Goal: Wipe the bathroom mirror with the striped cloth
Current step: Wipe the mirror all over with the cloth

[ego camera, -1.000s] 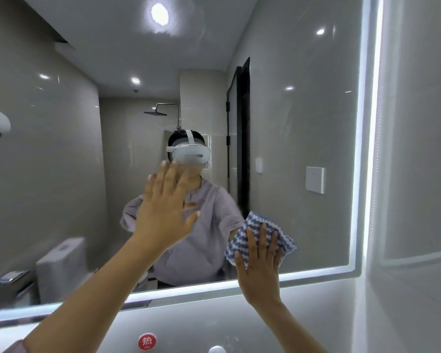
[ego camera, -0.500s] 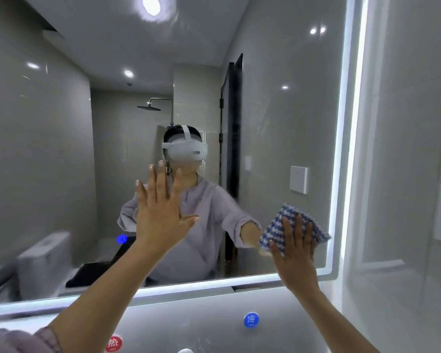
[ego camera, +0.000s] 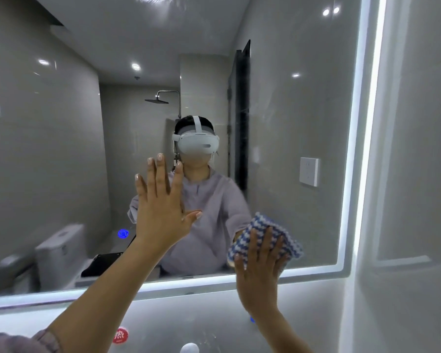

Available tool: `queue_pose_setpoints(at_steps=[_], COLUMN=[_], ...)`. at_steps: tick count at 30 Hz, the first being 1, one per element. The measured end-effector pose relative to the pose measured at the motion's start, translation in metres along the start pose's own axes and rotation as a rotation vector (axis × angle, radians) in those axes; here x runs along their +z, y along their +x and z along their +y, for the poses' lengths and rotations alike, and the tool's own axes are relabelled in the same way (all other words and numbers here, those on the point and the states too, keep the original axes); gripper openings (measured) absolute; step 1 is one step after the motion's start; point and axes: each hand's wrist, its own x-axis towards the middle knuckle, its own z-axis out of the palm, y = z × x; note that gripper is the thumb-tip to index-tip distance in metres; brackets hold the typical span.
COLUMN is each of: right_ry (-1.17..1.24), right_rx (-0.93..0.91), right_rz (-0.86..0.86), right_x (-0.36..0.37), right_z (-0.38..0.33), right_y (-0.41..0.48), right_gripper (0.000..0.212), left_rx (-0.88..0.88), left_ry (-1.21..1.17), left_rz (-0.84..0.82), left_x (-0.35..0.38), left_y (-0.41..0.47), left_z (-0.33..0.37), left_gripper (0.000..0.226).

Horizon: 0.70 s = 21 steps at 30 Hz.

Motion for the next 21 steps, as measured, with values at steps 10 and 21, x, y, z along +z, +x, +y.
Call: queue_pose_setpoints(at_steps=[10,21], right_ry=[-0.063,-0.034], right_rx=[-0.159,-0.279], right_rz=[-0.132,-0.143], right_x=[0.024,0.005], right_z=[-0.056,-0.021], right_y=[-0.042,-0.022], right_gripper=[0.055,0.058], left_rx=[-0.015,-0.002], left_ry=[0.020,0.013], left_rz=[-0.009,-0.017], left_x=[0.000,-0.004], left_y=[0.001,0.001], left_z=[-0.001,-0.001], left_gripper=[0.108,0.111])
